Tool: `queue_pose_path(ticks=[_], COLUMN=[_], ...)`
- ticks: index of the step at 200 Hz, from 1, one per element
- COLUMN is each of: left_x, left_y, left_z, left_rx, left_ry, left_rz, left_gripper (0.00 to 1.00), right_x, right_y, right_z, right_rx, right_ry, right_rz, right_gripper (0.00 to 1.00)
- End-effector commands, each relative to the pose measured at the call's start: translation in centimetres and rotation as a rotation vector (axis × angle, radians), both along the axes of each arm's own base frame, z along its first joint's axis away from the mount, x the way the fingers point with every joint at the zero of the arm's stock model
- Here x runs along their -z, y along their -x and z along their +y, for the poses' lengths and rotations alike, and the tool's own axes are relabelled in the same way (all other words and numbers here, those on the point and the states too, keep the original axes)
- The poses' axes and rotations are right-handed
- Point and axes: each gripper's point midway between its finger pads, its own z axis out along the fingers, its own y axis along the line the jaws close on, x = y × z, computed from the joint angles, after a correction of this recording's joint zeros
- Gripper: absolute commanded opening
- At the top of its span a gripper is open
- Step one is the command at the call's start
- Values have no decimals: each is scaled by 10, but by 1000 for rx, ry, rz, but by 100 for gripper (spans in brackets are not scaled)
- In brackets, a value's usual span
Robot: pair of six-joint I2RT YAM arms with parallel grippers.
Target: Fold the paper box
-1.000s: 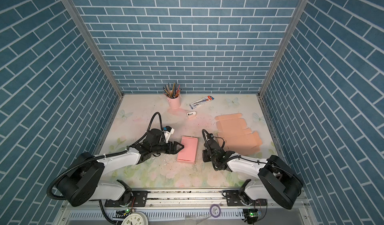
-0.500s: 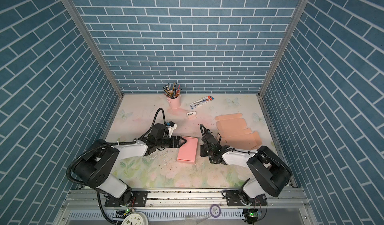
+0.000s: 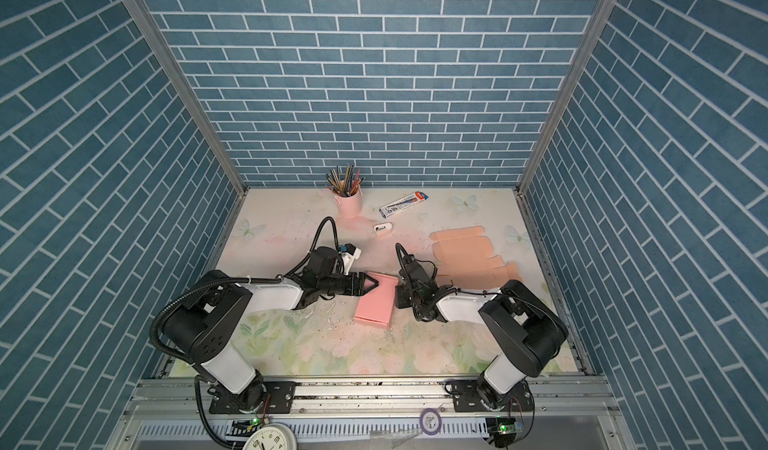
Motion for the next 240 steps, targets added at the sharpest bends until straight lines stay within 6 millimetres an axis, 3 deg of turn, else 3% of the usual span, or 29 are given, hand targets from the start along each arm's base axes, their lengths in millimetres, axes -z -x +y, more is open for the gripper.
queue_pose_path(ticks=[1,82,132,173,200,240], left_x=[-8,-6,0,10,-1,-22], left_y=[-3,5,3,-5,-6,20], left_z=[-14,-28,-10,18,36,48], left_rx=[28,63,25,-57,-119,-125], left_ry=[35,13,-8,-149,-209,-246], left_rz=[-25,-36,-24,-61,-112,-165], left_gripper=[72,70,70,71,74,75], right_x=[-4,-16,-10,-9,-14,-35], right_y=[-3,6,16,27,29,30], right_z=[11,31,10,-6,-14,-16], right_rx=[-45,-98,-59,-34,-22,-23], right_ry=[-20,-59,-24,-16,0,-16], right_rz=[-8,-9,4,8,10,-15], right_gripper=[0,0,0,16,26,38])
